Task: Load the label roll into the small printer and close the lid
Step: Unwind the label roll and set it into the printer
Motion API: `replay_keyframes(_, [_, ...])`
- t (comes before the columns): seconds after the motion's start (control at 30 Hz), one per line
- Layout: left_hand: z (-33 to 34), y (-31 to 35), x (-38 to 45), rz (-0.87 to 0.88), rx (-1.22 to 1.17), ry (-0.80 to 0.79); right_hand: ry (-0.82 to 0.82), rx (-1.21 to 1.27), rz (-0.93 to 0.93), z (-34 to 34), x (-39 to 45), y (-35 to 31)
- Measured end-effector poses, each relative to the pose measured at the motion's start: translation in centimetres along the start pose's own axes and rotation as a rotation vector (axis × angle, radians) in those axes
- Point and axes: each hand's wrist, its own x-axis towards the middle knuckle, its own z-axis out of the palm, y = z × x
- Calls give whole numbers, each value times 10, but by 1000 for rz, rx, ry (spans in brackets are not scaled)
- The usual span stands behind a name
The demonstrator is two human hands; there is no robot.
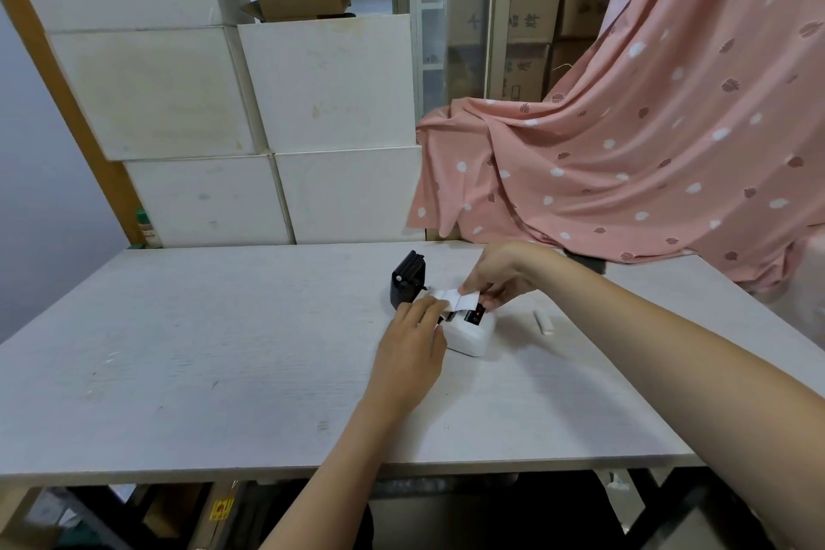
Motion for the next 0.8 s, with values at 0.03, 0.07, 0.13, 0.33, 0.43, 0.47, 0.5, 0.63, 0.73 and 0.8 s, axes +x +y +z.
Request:
replay_keyframes(0.03, [0,0,0,2,-3,-1,-9,19,4,0,0,0])
replay_keyframes(0.07, [0,0,0,3,-6,-1,-13,36,3,1,-1,0])
replay_keyframes(0.13, [1,0,0,-3,-8,-3,-10,72,1,2,-1,0])
replay_keyframes(0.33, [1,-1,-1,-25,-15,-16,6,95,-9,5,-2,2])
replay_keyframes(0.43, [0,0,-1,-21,-22,-14,-3,115,-16,4,-1,1])
replay_keyframes(0.47, [0,0,-2,-21,-25,-16,-2,121,-21,3,-1,1])
replay_keyframes(0.5, [0,0,-2,-21,-30,-20,-3,124,-24,2,-1,1])
replay_keyframes(0.63, [1,-2,-2,-13,-29,-53,-7,86,-37,3,-6,1])
replay_keyframes(0.73, [1,-2,-2,-12,-25,-68,29,102,-41,3,-4,5])
replay_keyframes(0.8, [-1,-1,-2,-20,-25,-67,34,127,-27,3,-5,7])
